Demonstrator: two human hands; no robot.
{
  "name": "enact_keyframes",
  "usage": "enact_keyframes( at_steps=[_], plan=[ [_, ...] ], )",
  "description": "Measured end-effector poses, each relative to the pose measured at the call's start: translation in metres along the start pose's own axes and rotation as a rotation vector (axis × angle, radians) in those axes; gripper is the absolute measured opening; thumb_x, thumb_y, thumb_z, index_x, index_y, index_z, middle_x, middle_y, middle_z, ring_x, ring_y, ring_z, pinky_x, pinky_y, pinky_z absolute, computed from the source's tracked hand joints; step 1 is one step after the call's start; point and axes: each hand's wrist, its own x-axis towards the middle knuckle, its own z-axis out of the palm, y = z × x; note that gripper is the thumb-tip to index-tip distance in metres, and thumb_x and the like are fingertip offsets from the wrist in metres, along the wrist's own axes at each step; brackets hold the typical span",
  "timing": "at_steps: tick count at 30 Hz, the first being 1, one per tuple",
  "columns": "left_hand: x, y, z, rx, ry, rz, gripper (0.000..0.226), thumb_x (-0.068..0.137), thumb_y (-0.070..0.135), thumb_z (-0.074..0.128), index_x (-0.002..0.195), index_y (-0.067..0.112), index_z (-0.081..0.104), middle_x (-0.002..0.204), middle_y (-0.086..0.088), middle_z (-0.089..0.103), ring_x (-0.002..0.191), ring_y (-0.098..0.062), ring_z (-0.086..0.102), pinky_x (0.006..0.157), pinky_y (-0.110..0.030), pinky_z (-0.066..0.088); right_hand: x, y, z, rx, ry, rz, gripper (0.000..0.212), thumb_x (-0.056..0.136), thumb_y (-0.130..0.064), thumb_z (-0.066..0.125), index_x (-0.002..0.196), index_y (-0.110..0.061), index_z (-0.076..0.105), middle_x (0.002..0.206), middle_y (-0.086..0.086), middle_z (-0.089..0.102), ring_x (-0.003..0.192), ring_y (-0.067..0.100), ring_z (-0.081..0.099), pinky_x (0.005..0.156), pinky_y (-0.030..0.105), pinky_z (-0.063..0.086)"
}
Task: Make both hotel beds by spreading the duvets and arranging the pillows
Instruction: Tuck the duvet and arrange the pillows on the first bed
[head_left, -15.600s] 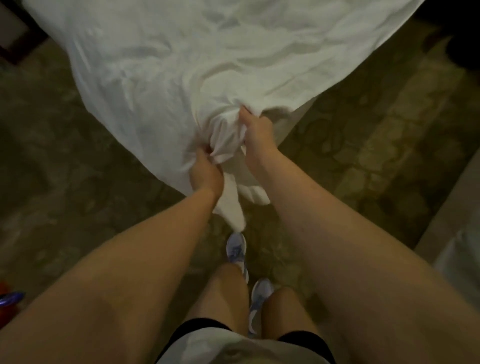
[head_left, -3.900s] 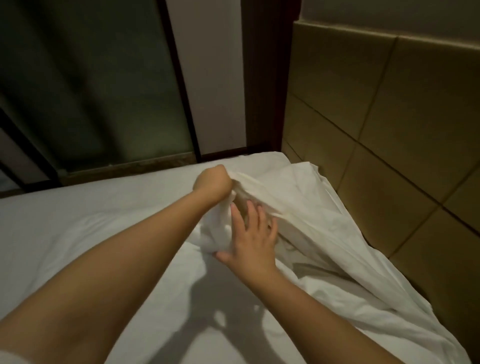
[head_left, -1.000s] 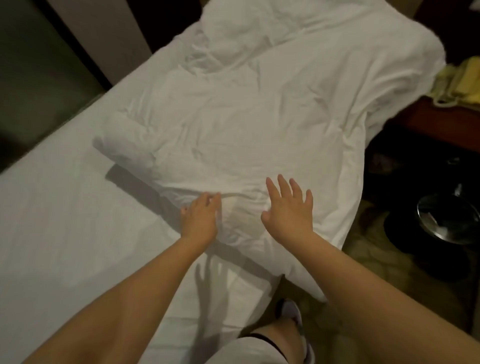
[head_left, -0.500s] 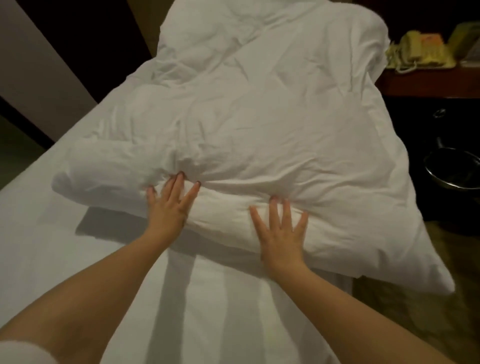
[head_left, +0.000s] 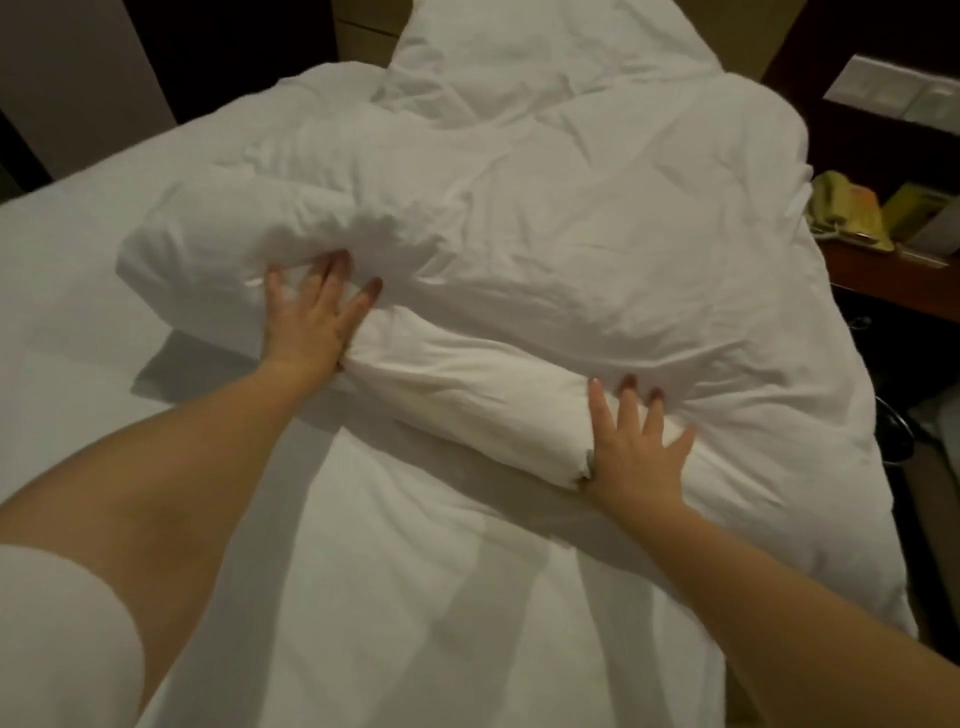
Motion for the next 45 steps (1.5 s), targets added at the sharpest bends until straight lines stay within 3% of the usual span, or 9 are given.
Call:
enact_keyframes(
  at_steps=[4,8,12,18,27,34,37,40,45],
  plan=[
    [0.018,0.015,0.01,-0.032,-0.054,-0.031,0.099,0.085,0.05,0.057,0.147,0.035,-0.019,0.153,-0.021,-0.002,0.143,-0.031,0.0,0.107,-0.066,0.011,-0.001,-0.003,0.002,-0.067,0.031,-0.017,0.087,0.093,-0.046,0.049,0.151,-0.025,-0.012,0.159,0.012,-0.001,0.145,0.04,0.003,0.104,0.07,0.015],
    [0.025,0.022,0.016,-0.2,0.009,0.009,0.074,0.088,0.029,0.059,0.15,0.03,0.018,0.129,-0.02,0.043,0.12,-0.035,0.042,0.101,-0.049,0.031,0.009,-0.003,-0.001,-0.063,0.075,-0.032,0.076,0.092,-0.025,0.052,0.153,-0.019,0.006,0.152,0.015,0.027,0.134,0.039,0.034,0.099,0.056,0.036],
    [0.028,0.026,0.015,-0.353,-0.065,-0.009,0.059,0.088,0.021,0.06,0.141,0.022,0.034,0.113,-0.019,0.057,0.1,-0.038,0.057,0.077,-0.042,0.044,0.021,-0.003,-0.007,0.042,0.064,-0.071,0.058,0.098,-0.014,0.038,0.15,-0.018,0.013,0.138,0.008,0.044,0.114,0.031,0.054,0.09,0.039,0.044],
    [0.007,0.002,-0.002,-0.291,-0.021,0.085,0.031,0.094,0.024,0.047,0.124,0.021,0.046,0.107,-0.016,0.062,0.093,-0.036,0.061,0.071,-0.039,0.046,0.0,-0.005,-0.02,0.098,0.043,-0.029,0.037,0.1,-0.022,0.036,0.136,-0.023,0.036,0.119,0.011,0.061,0.105,0.034,0.06,0.085,0.038,0.045],
    [-0.056,-0.06,-0.08,-0.175,0.167,0.179,0.04,0.095,0.03,0.049,0.134,0.024,0.046,0.115,-0.015,0.06,0.102,-0.035,0.059,0.078,-0.037,0.045,-0.077,-0.013,-0.078,0.135,0.093,-0.006,0.046,0.097,-0.014,0.038,0.142,-0.022,0.037,0.123,0.013,0.06,0.113,0.032,0.057,0.092,0.034,0.041],
    [-0.15,-0.123,-0.108,-0.144,0.41,0.2,0.023,0.09,0.019,0.059,0.112,0.016,0.064,0.079,-0.018,0.061,0.068,-0.035,0.061,0.059,-0.035,0.045,-0.17,-0.053,-0.093,0.144,0.128,-0.094,0.036,0.099,-0.011,0.034,0.133,-0.012,0.045,0.128,0.012,0.057,0.116,0.03,0.056,0.094,0.033,0.04],
    [-0.192,-0.138,-0.108,-0.152,0.562,0.216,0.015,0.08,0.013,0.058,0.088,0.009,0.07,0.058,-0.019,0.055,0.045,-0.033,0.054,0.046,-0.037,0.047,-0.21,-0.054,-0.089,0.155,0.141,-0.148,0.04,0.099,-0.013,0.035,0.14,-0.014,0.035,0.129,0.01,0.056,0.115,0.031,0.056,0.093,0.035,0.042],
    [-0.233,-0.136,-0.109,-0.136,0.511,0.187,0.019,0.083,0.017,0.054,0.093,0.013,0.07,0.064,-0.021,0.058,0.052,-0.035,0.057,0.05,-0.035,0.043,-0.246,-0.052,-0.077,0.114,0.138,-0.204,0.064,0.097,-0.01,0.039,0.153,-0.02,0.008,0.133,0.008,0.052,0.115,0.03,0.056,0.092,0.035,0.042],
    [-0.29,-0.137,-0.1,-0.157,0.48,0.102,0.005,0.087,0.013,0.063,0.091,0.011,0.064,0.071,-0.02,0.057,0.06,-0.034,0.055,0.054,-0.033,0.04,-0.295,-0.049,-0.072,0.064,0.171,-0.289,0.065,0.095,-0.008,0.041,0.152,-0.02,0.012,0.125,0.007,0.057,0.111,0.03,0.058,0.09,0.036,0.044]
  ],
)
